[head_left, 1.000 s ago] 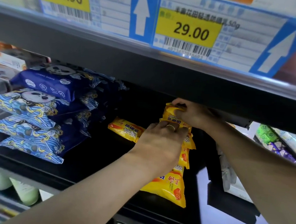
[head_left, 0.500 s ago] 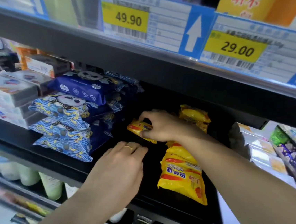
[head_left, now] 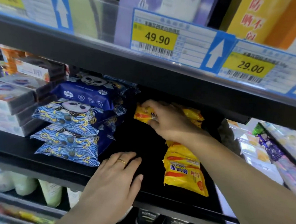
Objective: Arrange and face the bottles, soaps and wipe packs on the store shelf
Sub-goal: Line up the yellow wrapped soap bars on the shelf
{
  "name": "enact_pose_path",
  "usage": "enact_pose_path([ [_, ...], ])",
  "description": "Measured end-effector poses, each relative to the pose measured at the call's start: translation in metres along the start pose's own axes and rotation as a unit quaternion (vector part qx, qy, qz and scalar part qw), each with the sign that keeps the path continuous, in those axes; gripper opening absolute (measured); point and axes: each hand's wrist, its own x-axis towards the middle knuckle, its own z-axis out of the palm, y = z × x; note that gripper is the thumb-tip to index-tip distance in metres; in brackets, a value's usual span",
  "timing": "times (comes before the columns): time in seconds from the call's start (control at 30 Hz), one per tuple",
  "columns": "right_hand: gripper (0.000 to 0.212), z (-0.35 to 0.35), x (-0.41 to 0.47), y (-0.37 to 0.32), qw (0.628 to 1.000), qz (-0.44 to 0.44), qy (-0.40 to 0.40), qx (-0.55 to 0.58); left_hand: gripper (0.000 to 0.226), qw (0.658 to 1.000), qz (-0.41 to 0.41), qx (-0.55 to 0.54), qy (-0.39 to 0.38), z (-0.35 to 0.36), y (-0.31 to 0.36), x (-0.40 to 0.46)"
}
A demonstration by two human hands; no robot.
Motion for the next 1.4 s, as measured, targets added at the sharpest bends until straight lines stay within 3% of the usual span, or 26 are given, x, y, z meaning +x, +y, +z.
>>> enact_pose_path([
  [0.3,0.047,-0.017,-0.03,0.096,0.994,0.095,0.034,0.047,0.052,1.0,0.007,0.003,0.001,0.0,-0.001,-0.001],
  [0.57,0.044,-0.009,-0.033,0.1,0.986,0.151,-0.011,0.068,0.05,1.0,0.012,-0.005,0.026,0.002,-0.001,-0.002],
  [0.8,0.034,-0.016,-0.071,0.065,0.974,0.145,0.154,0.079,0.051,1.0,0.02,-0.006,0.024,0.001,-0.002,-0.002],
  [0.97,0.029,-0.007,-0.127,0.051,0.973,0.119,0.186,0.072,0.05,0.999,0.025,-0.036,0.03,-0.004,0.002,-0.005],
  [1.17,0.029,-0.01,-0.199,0.066,0.975,0.119,0.183,0.039,0.042,0.987,0.11,-0.088,0.074,-0.021,0.048,-0.002],
  [1.4,0.034,-0.012,-0.272,0.127,0.966,0.17,0.195,0.025,0.037,0.979,0.153,-0.122,0.052,-0.011,0.133,0.009],
])
